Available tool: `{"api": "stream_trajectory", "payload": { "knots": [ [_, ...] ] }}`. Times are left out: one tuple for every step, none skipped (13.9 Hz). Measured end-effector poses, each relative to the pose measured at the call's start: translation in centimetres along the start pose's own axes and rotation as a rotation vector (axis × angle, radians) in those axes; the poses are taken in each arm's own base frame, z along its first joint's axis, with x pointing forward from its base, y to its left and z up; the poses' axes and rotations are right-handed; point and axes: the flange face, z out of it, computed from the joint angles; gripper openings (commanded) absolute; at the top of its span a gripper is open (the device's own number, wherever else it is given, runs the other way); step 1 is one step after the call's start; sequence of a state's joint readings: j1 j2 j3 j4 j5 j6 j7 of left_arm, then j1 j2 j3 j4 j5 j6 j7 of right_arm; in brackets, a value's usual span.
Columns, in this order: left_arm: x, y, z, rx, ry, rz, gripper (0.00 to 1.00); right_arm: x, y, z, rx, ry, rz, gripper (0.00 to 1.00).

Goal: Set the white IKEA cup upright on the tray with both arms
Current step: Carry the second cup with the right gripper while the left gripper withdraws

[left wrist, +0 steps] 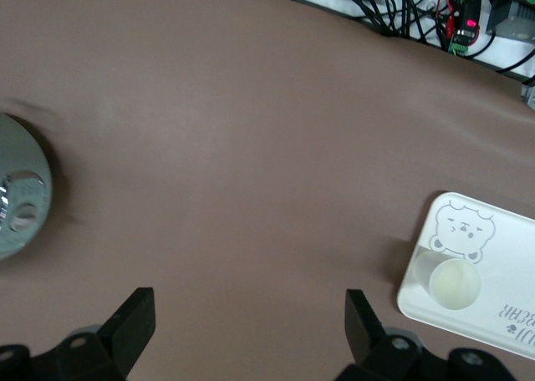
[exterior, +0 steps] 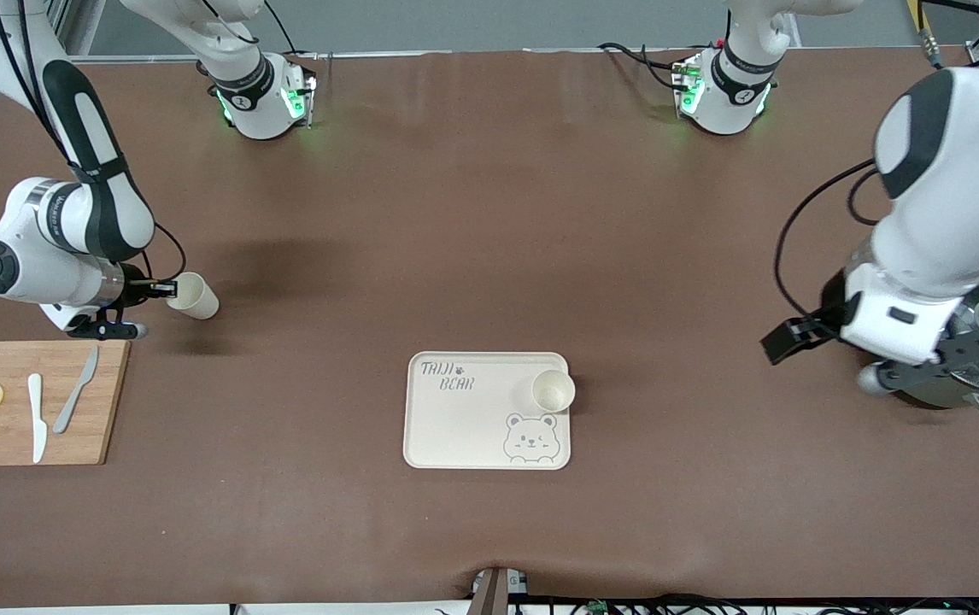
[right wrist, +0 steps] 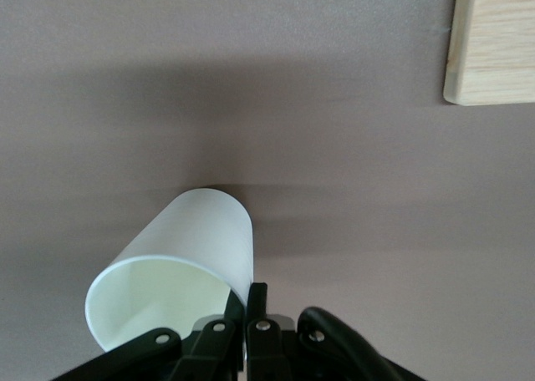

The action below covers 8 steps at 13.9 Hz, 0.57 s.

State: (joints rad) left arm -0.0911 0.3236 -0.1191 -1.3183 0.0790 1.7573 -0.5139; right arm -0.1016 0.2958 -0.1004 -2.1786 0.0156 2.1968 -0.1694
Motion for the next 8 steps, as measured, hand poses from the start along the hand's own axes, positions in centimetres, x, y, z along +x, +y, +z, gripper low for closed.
{"api": "stream_trajectory", "payload": {
  "knots": [
    [0.5, -1.7, -0.7, 0.004, 0.003, 0.008, 1.0, 0.0, -0.1, -0.2, 0.001, -0.005, -0.002, 0.0],
    [0.8, -3.3, -1.5, 0.008, 0.004, 0.019, 1.0, 0.1, -0.3, -0.7, 0.003, -0.019, -0.006, 0.0],
    [1.0, -4.8, -2.4, 0.012, 0.007, 0.035, 1.0, 0.4, -0.6, -1.6, 0.006, -0.035, -0.012, 0.0],
    [1.1, -6.2, -3.4, 0.017, 0.007, 0.051, 1.0, 0.9, -1.1, -3.2, 0.01, -0.045, -0.018, 0.0],
    [0.9, -7.4, -4.4, 0.024, 0.002, 0.062, 1.0, 1.5, -1.7, -5.2, 0.02, -0.049, -0.023, 0.0],
    [0.5, -8.2, -5.4, 0.03, -0.007, 0.067, 1.0, 2.1, -2.7, -7.4, 0.04, -0.046, -0.029, 0.0],
    [0.0, -8.9, -6.3, 0.037, -0.015, 0.068, 1.0, 2.7, -4.0, -9.7, 0.059, -0.034, -0.038, 0.0],
    [-0.6, -9.5, -7.1, 0.044, -0.029, 0.068, 1.0, 3.3, -5.6, -11.9, 0.074, -0.013, -0.036, 0.0]
  ]
}}
